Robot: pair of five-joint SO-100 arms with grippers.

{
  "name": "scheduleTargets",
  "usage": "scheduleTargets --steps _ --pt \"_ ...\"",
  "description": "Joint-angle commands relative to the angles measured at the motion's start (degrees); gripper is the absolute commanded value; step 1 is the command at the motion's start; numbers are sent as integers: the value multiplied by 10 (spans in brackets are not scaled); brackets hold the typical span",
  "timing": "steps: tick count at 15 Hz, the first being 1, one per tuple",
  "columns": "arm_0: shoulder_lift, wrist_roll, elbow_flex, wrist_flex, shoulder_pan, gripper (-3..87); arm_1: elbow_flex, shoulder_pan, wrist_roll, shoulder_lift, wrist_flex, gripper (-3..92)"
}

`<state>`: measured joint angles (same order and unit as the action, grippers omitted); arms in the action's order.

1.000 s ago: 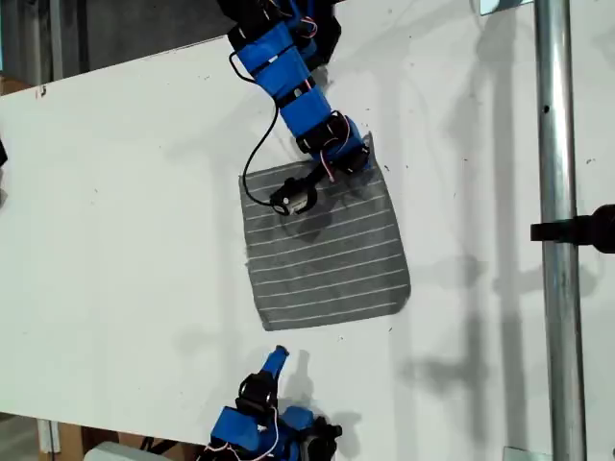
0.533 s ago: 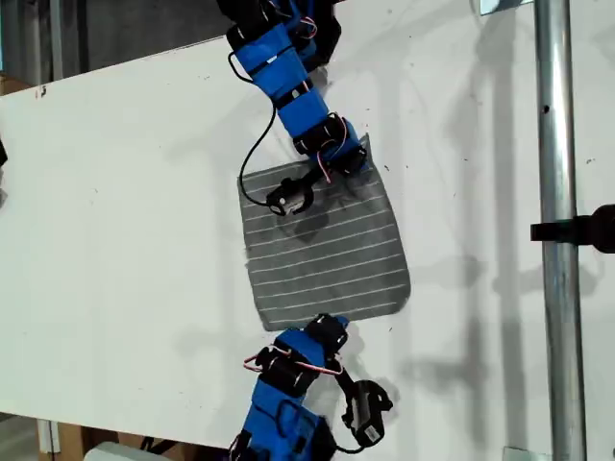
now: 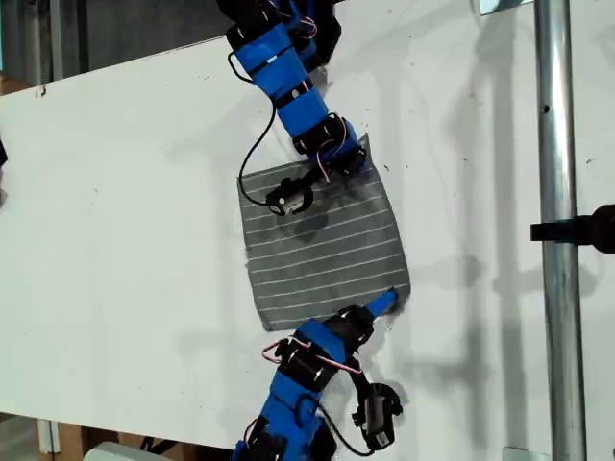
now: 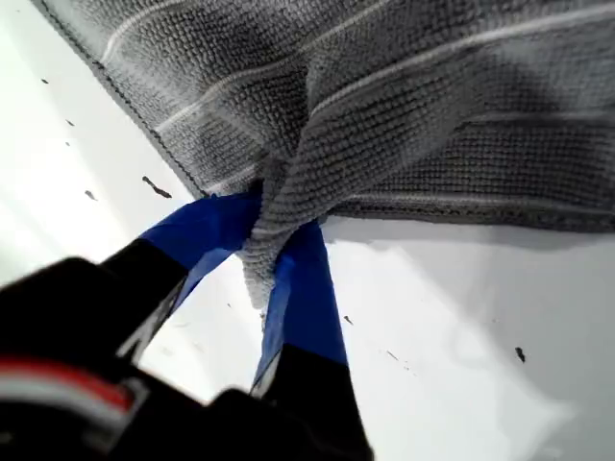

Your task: Grasp corners of a towel and fold twice.

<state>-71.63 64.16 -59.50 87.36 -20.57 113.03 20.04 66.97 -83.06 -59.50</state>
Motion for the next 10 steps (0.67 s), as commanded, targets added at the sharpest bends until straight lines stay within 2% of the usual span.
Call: scheduleTargets --steps 1,8,9,10 --pt "74 12 23 -13 -3 375 -25 -10 -6 -33 0 -2" --pt "229 83 24 -84 -15 366 -25 -3 -6 -39 -3 -2" --pt "255 100 24 -95 -17 312 -25 -3 -6 -39 -2 -2" --pt "283 112 24 -102 -17 189 -25 -2 -6 -39 -2 -2"
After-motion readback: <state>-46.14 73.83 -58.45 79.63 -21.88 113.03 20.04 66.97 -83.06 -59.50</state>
